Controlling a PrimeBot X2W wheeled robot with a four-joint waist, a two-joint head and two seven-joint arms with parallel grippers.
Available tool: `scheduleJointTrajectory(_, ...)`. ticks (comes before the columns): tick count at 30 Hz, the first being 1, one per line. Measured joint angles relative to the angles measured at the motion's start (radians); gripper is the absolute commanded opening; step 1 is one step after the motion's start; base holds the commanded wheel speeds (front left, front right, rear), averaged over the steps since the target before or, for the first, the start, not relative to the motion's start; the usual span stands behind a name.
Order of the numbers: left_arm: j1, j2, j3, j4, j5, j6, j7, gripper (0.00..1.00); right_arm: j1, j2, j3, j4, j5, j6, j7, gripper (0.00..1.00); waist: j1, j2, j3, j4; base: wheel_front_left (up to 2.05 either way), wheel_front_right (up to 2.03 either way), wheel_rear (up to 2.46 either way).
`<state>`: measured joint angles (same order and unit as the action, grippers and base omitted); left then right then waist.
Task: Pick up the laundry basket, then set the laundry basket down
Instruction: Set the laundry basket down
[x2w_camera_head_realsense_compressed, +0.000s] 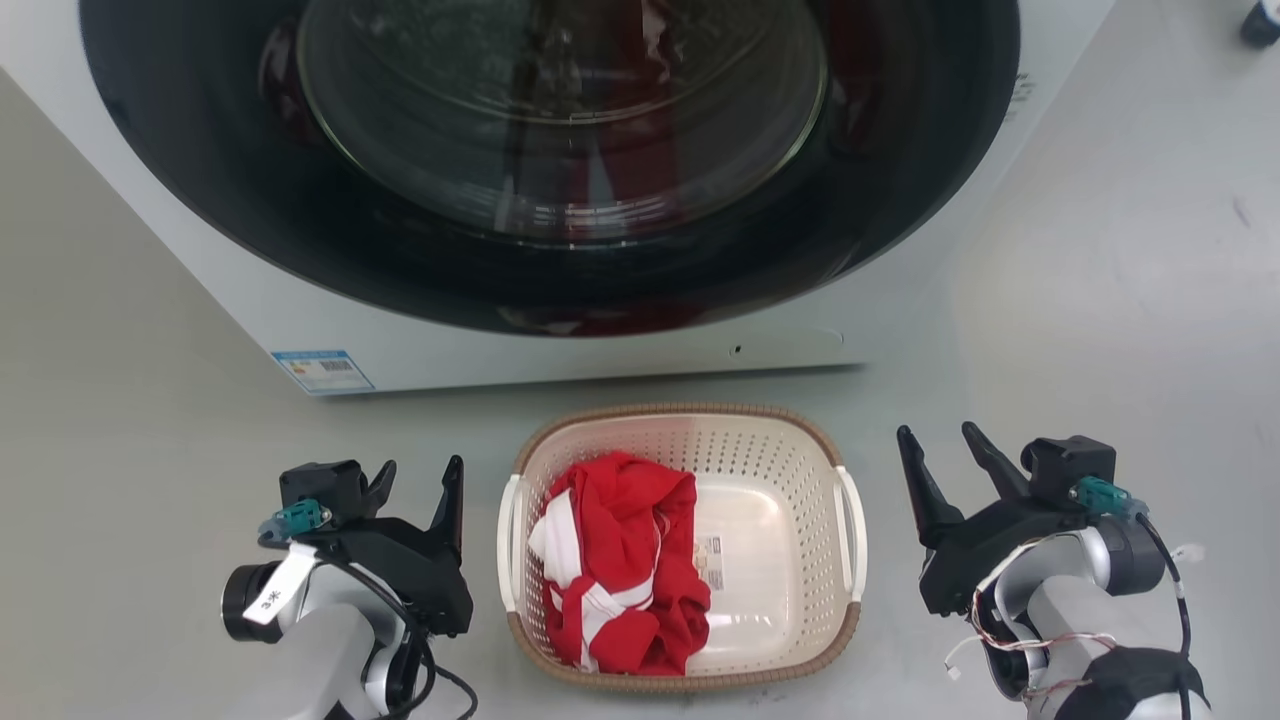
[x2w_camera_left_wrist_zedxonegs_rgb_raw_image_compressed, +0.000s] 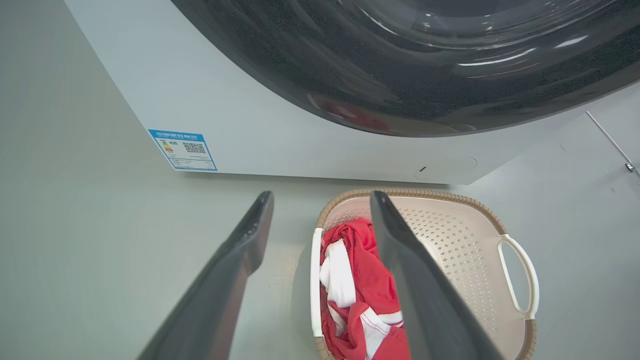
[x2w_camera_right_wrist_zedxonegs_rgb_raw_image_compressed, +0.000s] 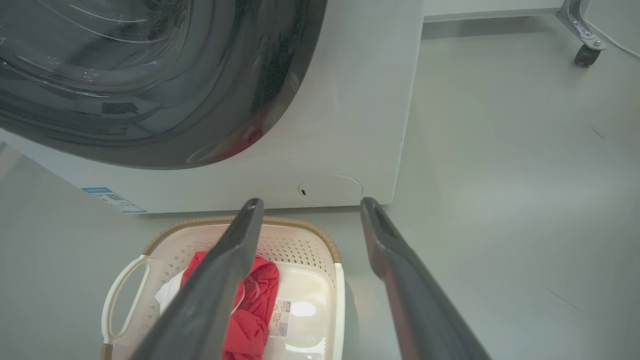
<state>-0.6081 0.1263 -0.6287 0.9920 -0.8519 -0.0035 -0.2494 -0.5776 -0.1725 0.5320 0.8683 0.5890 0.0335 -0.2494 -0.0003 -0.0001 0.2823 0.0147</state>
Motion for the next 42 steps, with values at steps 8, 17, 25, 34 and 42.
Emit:
scheduleJointTrajectory(8,0.104,0.041,0.041,-0.203,0.083,0.072,0.0,1.0,0.11,-0.028,-0.053,-0.167,-0.044,-0.063,0.0,1.0,0.0001,0.0,-0.083,0.0,0.0,0.0,0.0)
scheduleJointTrajectory(17,0.267,0.089,0.093,-0.476,0.2,0.113,0.0,1.0,0.242,-0.059,-0.108,-0.386,-0.112,-0.117,0.0,1.0,0.0001,0.0001,-0.16,-0.006,0.0,0.0,0.0)
scheduleJointTrajectory(25,0.404,0.101,0.155,-0.695,0.292,0.127,0.0,1.0,0.377,-0.08,-0.166,-0.565,-0.166,-0.14,-0.003,1.0,0.0001,0.0,-0.212,-0.008,0.0,0.0,0.0)
scheduleJointTrajectory(34,0.529,0.094,0.249,-0.83,0.368,0.128,0.0,1.0,0.493,-0.081,-0.206,-0.692,-0.222,-0.149,-0.003,1.0,0.0002,0.0001,-0.252,-0.004,0.0,0.0,0.0)
scheduleJointTrajectory(42,0.636,0.048,0.327,-0.907,0.437,0.128,0.0,1.0,0.592,-0.08,-0.248,-0.767,-0.255,-0.158,-0.003,1.0,0.0002,0.0001,-0.282,-0.001,0.0,0.0,0.0)
